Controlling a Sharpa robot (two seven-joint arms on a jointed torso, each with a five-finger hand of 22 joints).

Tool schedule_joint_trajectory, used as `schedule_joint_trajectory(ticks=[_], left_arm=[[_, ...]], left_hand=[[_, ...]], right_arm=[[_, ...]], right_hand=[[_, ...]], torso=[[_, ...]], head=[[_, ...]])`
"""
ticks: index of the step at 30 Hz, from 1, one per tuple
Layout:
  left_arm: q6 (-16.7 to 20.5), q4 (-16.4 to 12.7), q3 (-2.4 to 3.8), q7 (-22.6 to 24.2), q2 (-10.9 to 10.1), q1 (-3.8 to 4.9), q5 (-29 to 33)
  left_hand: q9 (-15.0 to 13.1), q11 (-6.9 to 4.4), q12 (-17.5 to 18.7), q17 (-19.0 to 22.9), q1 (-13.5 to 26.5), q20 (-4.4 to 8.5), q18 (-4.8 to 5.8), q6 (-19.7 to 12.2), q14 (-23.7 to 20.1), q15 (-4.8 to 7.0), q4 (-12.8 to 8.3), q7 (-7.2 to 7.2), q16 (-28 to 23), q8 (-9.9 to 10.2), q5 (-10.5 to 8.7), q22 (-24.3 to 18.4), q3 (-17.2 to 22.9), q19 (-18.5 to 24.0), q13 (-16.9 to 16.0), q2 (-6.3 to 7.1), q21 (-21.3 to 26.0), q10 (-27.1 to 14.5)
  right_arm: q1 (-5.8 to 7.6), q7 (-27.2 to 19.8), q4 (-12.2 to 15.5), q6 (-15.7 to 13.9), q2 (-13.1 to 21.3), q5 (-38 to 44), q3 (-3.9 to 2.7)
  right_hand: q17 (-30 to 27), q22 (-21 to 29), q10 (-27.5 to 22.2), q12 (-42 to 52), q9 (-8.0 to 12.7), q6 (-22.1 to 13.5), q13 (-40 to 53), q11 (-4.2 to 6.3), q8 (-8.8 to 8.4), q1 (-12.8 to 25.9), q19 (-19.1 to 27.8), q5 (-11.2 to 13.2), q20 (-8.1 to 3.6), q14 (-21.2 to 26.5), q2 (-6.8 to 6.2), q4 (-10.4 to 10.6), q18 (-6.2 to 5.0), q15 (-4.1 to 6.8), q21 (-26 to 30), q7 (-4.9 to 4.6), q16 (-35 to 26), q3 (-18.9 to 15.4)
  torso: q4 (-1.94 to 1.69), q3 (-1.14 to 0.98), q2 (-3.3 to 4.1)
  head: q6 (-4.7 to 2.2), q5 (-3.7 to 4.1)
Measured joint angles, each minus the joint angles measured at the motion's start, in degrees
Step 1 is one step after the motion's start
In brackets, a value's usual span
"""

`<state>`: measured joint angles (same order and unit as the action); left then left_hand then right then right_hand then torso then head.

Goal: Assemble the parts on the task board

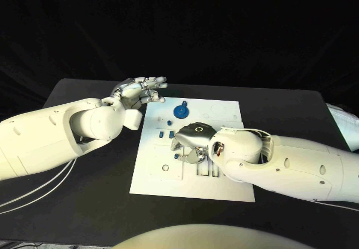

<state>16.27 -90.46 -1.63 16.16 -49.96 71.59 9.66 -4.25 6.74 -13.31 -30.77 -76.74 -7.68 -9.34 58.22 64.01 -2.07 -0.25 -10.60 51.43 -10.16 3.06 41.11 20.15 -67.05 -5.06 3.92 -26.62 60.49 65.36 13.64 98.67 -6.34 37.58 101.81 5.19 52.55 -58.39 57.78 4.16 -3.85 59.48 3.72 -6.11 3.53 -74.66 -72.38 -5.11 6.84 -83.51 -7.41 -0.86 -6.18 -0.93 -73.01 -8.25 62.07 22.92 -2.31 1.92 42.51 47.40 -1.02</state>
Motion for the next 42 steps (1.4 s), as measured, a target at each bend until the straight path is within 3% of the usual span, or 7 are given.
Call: schedule_joint_trajectory(ticks=[5,8,10,15,21,33,42], left_arm=[[0.0,0.1,0.00,-0.1,0.0,0.00,0.0],[-0.1,0.2,0.00,-0.1,0.0,0.00,0.0],[-0.1,0.3,0.00,-0.1,0.0,0.00,0.0],[-0.3,0.5,0.00,-0.1,0.0,0.00,0.0],[-0.6,0.6,0.00,-0.2,0.1,0.00,-0.1],[-1.0,1.0,-0.02,-0.2,0.6,-0.20,-0.3],[-1.2,1.1,-0.02,-0.2,0.7,-0.31,-0.4]], left_hand=[[0.0,0.00,0.0,0.0,0.0,0.00,0.00,0.0,0.0,0.00,0.0,0.00,0.0,0.0,0.00,0.0,0.0,0.0,0.0,0.00,0.0,0.0],[0.0,0.00,0.0,0.1,0.0,0.00,0.00,0.0,0.0,0.00,-0.2,0.00,0.0,0.0,0.00,-0.1,-0.2,0.0,0.0,0.00,0.0,0.0],[0.0,0.00,0.0,0.1,0.0,0.00,0.00,0.0,0.0,0.00,-0.2,0.00,0.0,0.0,0.00,-0.1,-0.2,0.0,0.0,0.00,0.0,0.0],[0.0,0.00,-0.2,0.1,0.0,0.00,0.00,-0.2,0.0,0.00,-0.2,0.20,0.0,0.0,0.00,-0.1,-0.2,0.0,0.0,0.00,0.0,0.0],[0.0,0.00,-0.2,0.1,0.0,0.00,-0.01,-0.2,0.0,0.00,-0.2,0.20,0.0,0.0,0.00,-0.1,-0.2,0.0,0.0,0.00,0.0,0.0],[0.0,0.00,-0.2,0.1,0.0,0.00,0.00,-0.2,0.0,0.00,-0.2,0.20,0.0,0.0,0.00,-0.1,-0.2,0.0,0.0,0.00,0.0,0.0],[0.0,0.00,-0.2,0.1,0.0,0.00,0.00,-0.2,0.0,0.00,-0.2,0.20,0.0,0.0,0.00,-0.1,-0.2,0.0,0.0,0.00,0.0,0.0]], right_arm=[[0.03,0.0,2.7,-2.3,3.2,0.0,-0.04],[0.44,-0.2,4.8,-3.9,6.3,-0.1,-0.21],[0.91,-0.2,6.0,-4.8,8.2,-0.3,-0.40],[3.18,-0.3,8.3,-6.0,13.8,-1.8,-0.81],[5.62,0.3,8.7,-5.7,19.2,-3.3,-1.05],[5.97,1.6,7.0,-3.3,20.9,-3.1,-1.00],[5.45,1.8,6.3,-2.1,18.7,-2.5,-1.00]], right_hand=[[-0.6,0.4,0.0,1.1,0.0,-0.2,0.1,0.00,0.00,0.0,0.0,0.0,0.00,0.0,-0.03,-0.1,0.00,0.00,0.3,0.12,-0.5,-0.9],[-1.0,0.5,0.0,2.0,0.1,-1.9,0.1,0.01,0.00,-0.5,0.0,0.0,0.00,0.0,-0.46,-0.1,0.00,0.00,0.3,1.60,-0.9,-1.8],[-1.2,0.5,0.0,2.0,0.1,-2.4,0.1,0.01,0.00,-0.5,0.0,0.0,0.01,0.0,-0.46,-0.1,0.00,0.00,0.3,1.73,-0.9,-1.8],[-1.1,0.0,-0.3,2.0,0.1,-2.4,0.1,0.29,0.00,-0.5,-0.2,0.0,-0.07,0.0,-0.45,-0.1,0.00,0.00,0.3,1.74,-0.9,-2.2],[-0.7,-0.6,-0.9,2.3,0.0,-3.0,0.0,0.52,0.00,-0.5,-1.3,0.0,-0.79,-0.3,-0.45,0.3,0.01,1.38,0.3,2.32,-0.9,-3.3],[-0.8,-0.6,-1.1,2.3,0.0,-3.0,0.0,0.73,0.00,-0.7,-1.3,0.0,-1.21,-0.4,-0.69,0.5,0.00,1.67,0.3,2.32,-0.9,-4.0],[-0.6,-0.8,0.2,3.2,-0.1,-2.4,0.0,1.31,0.00,-2.1,-1.7,0.0,-1.64,-0.5,0.10,0.5,0.00,1.80,0.3,2.44,-0.9,-4.0]], torso=[[-0.01,0.00,-0.01],[0.01,-0.01,-0.05],[0.04,0.01,-0.07],[0.27,0.00,-0.10],[0.53,-0.01,-0.32],[0.70,0.06,-0.44],[0.59,0.09,-0.45]], head=[[-0.10,0.19],[-0.26,0.38],[-0.46,0.48],[-0.90,0.86],[-1.62,2.55],[-2.54,5.31],[-2.48,5.60]])
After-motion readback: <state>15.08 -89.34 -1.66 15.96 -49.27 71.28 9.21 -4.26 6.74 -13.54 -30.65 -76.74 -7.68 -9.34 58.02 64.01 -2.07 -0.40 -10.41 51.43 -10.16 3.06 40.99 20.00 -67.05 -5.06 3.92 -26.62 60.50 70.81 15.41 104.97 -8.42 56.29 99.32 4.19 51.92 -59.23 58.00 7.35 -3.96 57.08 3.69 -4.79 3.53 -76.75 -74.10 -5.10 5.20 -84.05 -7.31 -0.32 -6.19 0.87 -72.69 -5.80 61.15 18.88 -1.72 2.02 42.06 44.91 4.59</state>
